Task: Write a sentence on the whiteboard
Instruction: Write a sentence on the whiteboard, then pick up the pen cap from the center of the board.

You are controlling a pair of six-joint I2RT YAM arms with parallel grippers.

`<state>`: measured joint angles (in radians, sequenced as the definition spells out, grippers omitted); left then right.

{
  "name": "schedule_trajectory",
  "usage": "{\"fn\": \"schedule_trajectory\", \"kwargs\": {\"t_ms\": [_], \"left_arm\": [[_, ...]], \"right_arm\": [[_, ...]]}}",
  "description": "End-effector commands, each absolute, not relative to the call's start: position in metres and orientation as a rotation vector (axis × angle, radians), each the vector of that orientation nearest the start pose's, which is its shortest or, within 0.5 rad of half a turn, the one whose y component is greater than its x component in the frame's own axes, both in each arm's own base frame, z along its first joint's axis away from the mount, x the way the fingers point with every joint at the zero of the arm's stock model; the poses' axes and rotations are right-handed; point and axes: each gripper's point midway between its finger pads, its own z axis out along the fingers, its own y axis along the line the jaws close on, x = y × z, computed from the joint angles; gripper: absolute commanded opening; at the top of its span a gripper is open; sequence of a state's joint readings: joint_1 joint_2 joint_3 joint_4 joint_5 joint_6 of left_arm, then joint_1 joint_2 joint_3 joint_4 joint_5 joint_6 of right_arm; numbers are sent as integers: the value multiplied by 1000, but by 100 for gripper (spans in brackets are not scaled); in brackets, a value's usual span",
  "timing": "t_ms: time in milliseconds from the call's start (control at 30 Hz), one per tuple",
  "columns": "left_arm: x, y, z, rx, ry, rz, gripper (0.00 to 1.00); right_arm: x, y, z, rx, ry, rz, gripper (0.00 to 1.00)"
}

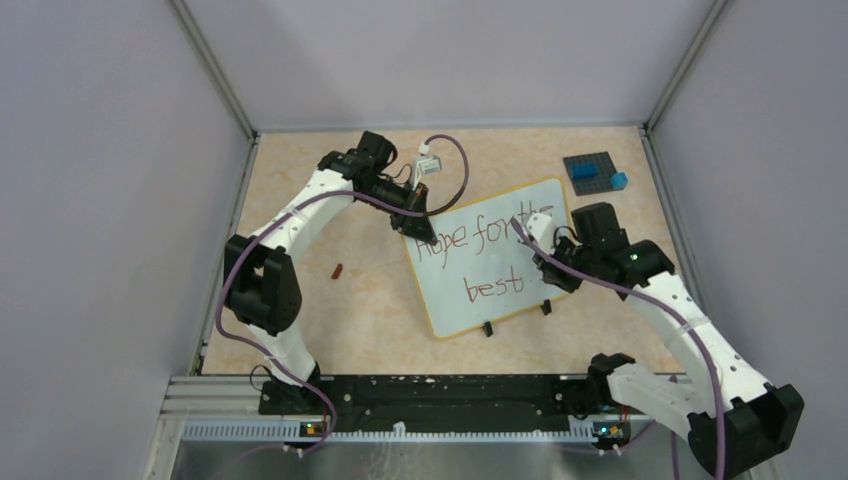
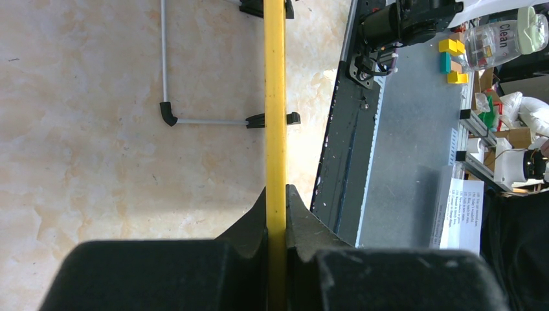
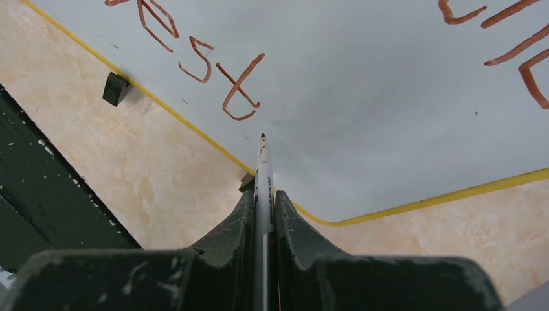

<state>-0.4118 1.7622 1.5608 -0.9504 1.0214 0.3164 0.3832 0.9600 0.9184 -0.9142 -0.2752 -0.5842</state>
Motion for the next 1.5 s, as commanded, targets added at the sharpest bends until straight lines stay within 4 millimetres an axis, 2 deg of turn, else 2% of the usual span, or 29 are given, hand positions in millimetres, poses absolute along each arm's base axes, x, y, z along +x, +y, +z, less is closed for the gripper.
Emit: {"fn": "schedule_trajectory", "kwargs": {"t_ms": [0,167,333,467,567,833,1000,1100,1200,1333,1400,1467], "left_arm": [[275,-270,205,1226,2094,-1278,0],[275,-269,204,1225,2099,-1274,0],[275,-269,204,1225,2098,-1273,0],[276,-270,205,1225,2095,-1272,0],[278,-270,206,1217,2098,-1261,2],[286,-273,216,1209,2078,-1245,34],[294,-276,241,1191,2016,-1214,57],[301,-273,264,1155,1980,-1185,64],[318,-250,300,1044,1922,-1168,65],[346,-186,340,814,1868,-1078,65],[358,-147,344,707,1891,-947,66],[367,-99,332,580,1953,-791,68]], "right_arm": [[224,112,159,-1233,2119,222,0],[232,111,150,-1227,2131,196,0],[232,110,144,-1229,2142,193,0],[231,113,152,-1228,2131,210,0],[226,120,166,-1233,2103,267,0],[202,147,216,-1273,1983,493,0],[205,161,245,-1235,1926,570,0],[210,170,259,-1207,1898,616,0],[216,179,272,-1180,1871,658,0],[224,188,287,-1137,1849,697,0],[227,191,291,-1117,1848,712,0],[227,193,293,-1104,1844,730,0]]}}
